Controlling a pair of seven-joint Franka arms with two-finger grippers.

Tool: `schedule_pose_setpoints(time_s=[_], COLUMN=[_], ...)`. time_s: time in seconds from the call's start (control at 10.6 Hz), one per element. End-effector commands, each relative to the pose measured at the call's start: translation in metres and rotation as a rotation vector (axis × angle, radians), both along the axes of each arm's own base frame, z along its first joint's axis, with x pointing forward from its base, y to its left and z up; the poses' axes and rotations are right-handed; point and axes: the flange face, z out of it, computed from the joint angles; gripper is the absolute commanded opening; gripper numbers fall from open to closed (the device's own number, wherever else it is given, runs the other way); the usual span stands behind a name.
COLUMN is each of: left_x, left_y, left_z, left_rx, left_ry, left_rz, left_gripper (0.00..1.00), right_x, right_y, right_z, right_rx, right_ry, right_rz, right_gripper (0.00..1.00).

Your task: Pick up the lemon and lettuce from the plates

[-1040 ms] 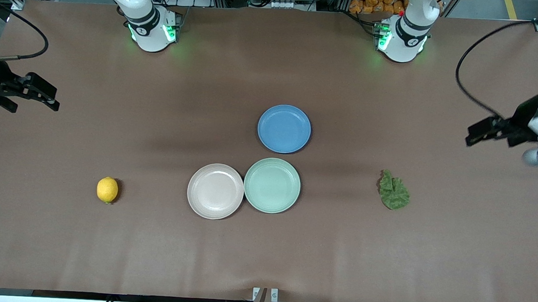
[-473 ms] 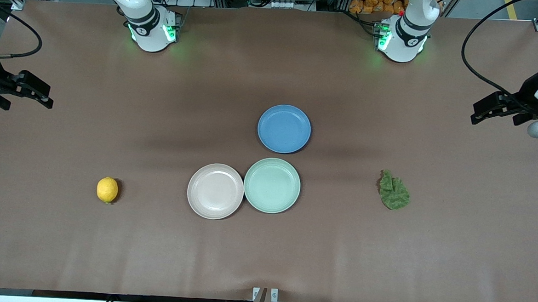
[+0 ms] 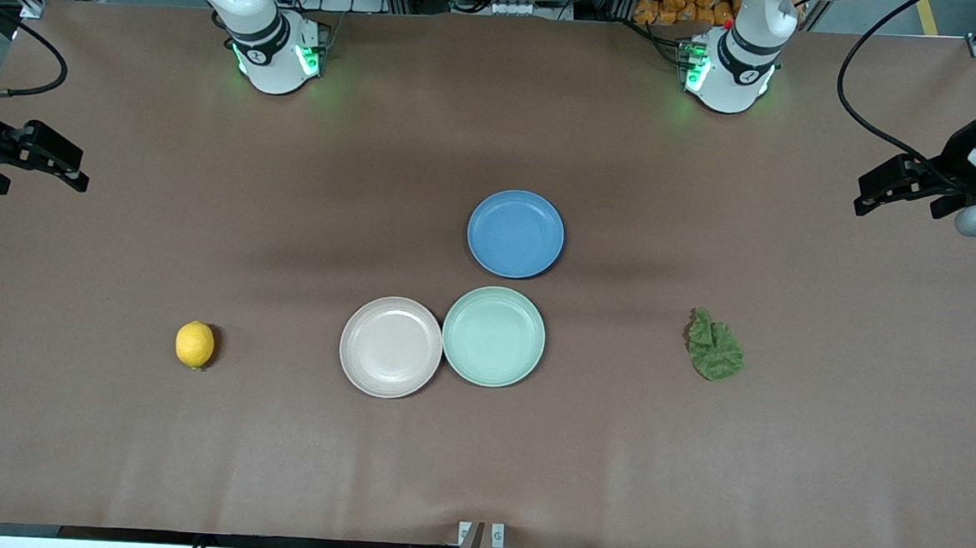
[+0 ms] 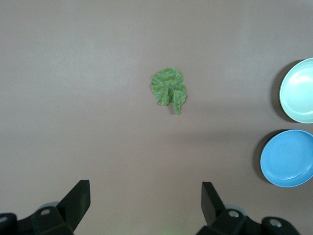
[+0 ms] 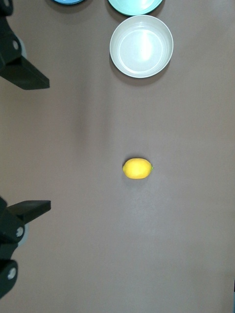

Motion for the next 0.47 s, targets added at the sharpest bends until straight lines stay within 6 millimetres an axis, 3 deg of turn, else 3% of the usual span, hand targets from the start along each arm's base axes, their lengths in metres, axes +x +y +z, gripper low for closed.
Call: schedule_pose_setpoints(time_s=[0.0, 0.38], left_x=[-0.0020, 0.0011], left_y=[0.0067, 0.0081], left_z=[-0.0025, -0.0050], left_rx=[-0.015, -0.007], left_ry=[-0.009, -0.014], left_rz=[-0.028, -0.012], left_gripper=[1.00, 1.00], right_x=[-0.0067, -0.0152], right_y=[-0.0054, -0.0141], right_z=[0.0089, 0.0126], right_rx=[-0.012, -0.002], right_ry=[-0.002, 0.026], right_rz=[0.000, -0.027], right_gripper=[1.00, 1.00])
